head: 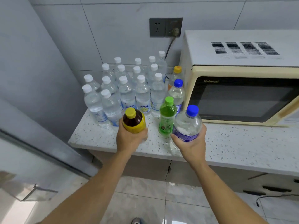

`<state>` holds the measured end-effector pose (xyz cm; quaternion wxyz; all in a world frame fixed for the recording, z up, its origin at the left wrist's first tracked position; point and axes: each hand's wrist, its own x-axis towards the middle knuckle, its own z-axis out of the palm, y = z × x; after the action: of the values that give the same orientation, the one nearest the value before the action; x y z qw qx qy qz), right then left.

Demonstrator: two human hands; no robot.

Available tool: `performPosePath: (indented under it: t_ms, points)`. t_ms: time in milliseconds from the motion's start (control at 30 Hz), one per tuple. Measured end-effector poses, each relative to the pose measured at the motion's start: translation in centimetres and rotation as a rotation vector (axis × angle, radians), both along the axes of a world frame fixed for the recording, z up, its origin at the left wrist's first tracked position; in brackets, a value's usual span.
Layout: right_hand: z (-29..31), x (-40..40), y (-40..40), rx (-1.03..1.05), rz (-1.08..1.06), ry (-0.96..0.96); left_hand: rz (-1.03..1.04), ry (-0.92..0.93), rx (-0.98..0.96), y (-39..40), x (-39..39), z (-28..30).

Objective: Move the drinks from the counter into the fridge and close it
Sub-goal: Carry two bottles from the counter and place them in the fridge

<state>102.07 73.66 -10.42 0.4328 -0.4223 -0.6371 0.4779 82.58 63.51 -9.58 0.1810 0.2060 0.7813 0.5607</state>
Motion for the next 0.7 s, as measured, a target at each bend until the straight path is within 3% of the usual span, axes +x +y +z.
performPosePath:
  t_ms: [200,333,700]
  points:
    - [0.4,0.6,-1.2,0.015,0.042,0.052,-0.018,-0.133,0.195,-6.5,3.8,-0.2]
    - [-0.1,0.9,-4.5,0.041,0.140,0.063,0.077,-0.241,0.255,-12.1,6.0,-0.9]
    - [-3.4,-3.6,-20.6,-0.052,0.593,0.016,0.348,-0.316,0.211,-29.3,6.8,-3.2]
